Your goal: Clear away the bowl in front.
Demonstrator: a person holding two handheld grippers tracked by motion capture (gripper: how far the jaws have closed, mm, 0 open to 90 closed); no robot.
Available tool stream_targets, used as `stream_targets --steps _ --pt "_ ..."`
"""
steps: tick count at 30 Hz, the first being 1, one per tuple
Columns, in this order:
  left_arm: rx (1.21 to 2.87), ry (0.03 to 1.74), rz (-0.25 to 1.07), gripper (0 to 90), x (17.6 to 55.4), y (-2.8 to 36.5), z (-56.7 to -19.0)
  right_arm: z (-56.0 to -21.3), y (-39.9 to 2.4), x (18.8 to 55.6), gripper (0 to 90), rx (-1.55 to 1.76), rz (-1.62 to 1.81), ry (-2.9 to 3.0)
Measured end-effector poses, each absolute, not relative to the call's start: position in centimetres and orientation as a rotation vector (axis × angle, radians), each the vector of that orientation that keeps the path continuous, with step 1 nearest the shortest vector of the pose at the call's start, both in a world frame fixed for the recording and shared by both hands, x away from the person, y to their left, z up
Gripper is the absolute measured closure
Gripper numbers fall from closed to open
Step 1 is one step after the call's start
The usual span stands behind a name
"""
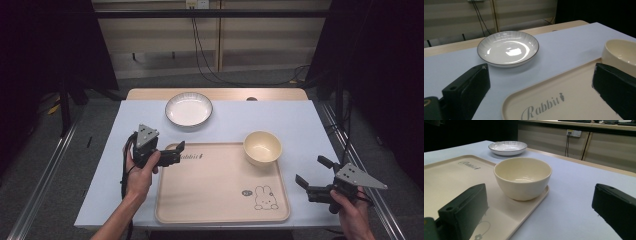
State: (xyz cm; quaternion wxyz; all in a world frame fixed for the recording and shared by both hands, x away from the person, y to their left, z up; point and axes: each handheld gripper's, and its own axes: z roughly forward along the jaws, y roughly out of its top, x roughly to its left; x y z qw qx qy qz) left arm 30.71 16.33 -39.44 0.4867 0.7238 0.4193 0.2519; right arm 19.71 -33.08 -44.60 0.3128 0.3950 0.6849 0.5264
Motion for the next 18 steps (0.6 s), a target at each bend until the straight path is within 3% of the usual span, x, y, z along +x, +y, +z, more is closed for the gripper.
stream_targets --steps 18 --pt "1.739 1.12 0.692 1.5 25.8 21.8 -42.1 -44.6 -33.1 19.7 0.0 1.046 1.382 1.809"
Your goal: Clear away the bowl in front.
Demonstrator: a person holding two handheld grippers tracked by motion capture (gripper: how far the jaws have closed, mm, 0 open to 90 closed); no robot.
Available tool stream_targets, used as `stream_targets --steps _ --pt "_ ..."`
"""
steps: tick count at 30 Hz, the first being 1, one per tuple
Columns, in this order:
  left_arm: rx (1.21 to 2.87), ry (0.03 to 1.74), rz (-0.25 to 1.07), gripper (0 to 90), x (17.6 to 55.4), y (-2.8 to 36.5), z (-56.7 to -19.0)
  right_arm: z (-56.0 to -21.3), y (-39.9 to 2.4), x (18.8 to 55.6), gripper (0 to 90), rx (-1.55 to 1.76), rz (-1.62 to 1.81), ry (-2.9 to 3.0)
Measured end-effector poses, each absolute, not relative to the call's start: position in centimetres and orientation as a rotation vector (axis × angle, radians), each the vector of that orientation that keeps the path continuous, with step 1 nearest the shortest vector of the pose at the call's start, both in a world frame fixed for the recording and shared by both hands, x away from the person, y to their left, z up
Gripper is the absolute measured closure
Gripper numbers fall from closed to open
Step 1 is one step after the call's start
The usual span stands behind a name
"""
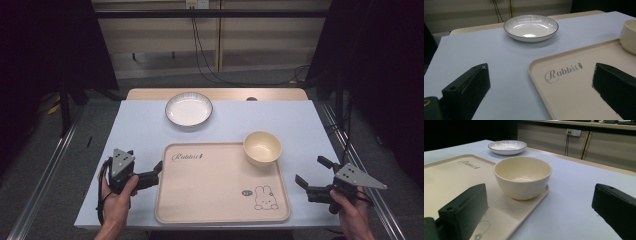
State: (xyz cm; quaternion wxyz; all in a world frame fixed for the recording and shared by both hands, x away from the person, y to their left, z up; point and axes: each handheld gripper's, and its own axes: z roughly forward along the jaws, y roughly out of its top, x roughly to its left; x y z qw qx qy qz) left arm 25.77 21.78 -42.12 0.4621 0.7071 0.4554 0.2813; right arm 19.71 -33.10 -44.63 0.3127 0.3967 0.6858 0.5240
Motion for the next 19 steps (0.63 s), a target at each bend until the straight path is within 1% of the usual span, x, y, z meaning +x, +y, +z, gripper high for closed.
stream_targets --steps 8,15,16,19 --pt "1.707 1.17 0.703 1.8 23.4 24.2 -42.5 -44.7 -33.1 19.8 0.0 1.058 1.376 1.811" --pt "1.668 1.221 0.723 2.4 22.5 26.1 -43.5 -44.8 -33.1 19.8 0.0 1.065 1.37 1.818" --pt "1.662 1.23 0.747 2.1 22.4 26.2 -43.7 -44.9 -33.1 19.9 0.0 1.074 1.365 1.813" --pt "1.668 1.2 0.752 2.0 22.1 26.6 -43.8 -44.9 -33.3 20.1 0.1 1.083 1.354 1.824"
